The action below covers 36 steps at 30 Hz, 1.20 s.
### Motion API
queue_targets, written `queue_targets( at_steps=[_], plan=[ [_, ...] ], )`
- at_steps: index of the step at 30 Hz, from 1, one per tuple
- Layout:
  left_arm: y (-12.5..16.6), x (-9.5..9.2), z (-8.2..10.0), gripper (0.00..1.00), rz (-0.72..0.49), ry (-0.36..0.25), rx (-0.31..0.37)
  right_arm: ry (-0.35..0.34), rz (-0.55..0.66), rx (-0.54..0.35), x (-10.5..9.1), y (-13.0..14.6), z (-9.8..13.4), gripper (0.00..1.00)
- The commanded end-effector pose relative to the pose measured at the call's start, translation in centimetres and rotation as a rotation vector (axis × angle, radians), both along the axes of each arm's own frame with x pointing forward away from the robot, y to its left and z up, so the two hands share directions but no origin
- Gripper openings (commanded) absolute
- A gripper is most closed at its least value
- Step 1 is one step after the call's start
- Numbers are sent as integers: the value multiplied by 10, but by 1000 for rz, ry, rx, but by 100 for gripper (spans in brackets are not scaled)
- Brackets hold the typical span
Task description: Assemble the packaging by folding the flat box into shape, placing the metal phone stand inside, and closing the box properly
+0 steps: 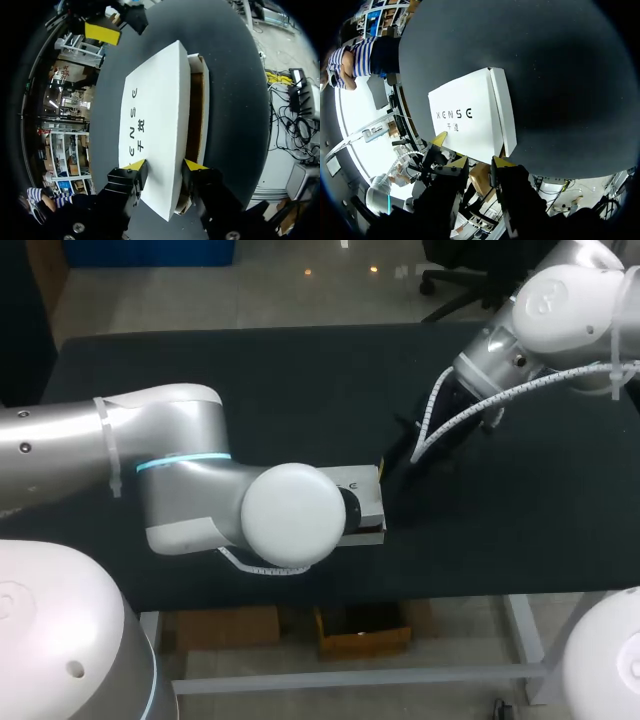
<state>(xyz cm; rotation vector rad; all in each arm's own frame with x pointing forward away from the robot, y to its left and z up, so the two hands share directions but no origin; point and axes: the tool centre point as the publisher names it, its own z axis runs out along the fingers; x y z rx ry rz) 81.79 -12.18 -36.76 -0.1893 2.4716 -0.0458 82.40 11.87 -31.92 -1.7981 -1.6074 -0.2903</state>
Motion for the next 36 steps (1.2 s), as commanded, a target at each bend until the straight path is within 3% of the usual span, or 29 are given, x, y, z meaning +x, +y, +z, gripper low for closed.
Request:
queue_targets(
  at_steps=[1, 5, 13, 36],
  plan=[
    [1, -1, -2, 46, 0, -4, 1, -12, -2, -3, -4, 2, 2, 18],
    [1, -1, -2, 47, -2, -4, 4, -16, 8, -5, -6, 5, 1, 0],
    [0, -1, -2, 46, 0, 0, 10, -44, 56, -6, -14, 18, -4, 0],
    [0, -2, -2, 47, -1, -3, 3, -7, 90, 1, -17, 25, -30, 0]
  ],
)
